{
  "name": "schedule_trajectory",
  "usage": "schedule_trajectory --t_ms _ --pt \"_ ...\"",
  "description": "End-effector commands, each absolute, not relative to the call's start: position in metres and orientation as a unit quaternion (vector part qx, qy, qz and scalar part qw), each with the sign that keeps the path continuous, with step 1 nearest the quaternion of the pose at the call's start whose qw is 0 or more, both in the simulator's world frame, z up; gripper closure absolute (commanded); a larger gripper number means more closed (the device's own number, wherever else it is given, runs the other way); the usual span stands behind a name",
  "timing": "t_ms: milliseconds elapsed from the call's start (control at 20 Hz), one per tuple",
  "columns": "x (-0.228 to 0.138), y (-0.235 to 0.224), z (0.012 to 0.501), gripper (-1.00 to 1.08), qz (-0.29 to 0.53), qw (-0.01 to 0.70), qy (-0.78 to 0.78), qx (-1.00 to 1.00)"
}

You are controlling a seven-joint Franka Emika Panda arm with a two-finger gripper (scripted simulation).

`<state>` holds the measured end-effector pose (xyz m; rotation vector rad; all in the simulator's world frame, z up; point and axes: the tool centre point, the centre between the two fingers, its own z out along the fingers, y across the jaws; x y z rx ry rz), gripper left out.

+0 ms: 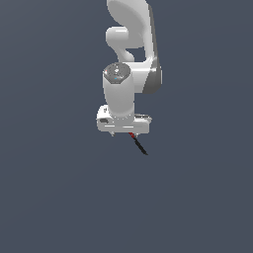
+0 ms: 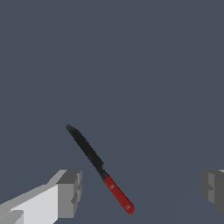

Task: Pick up the object and move it to a goal position.

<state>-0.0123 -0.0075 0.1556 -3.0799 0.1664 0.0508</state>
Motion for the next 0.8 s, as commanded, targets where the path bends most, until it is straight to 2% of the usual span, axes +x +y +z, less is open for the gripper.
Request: schedule_trajectory --t_ms 0,750 --pt "-0.013 -0.006 0.155 -0.92 0.016 0.028 0.051 -0.998" --pt "-0.042 0.021 0.100 -0.92 0.008 0.007 -0.108 -0.994"
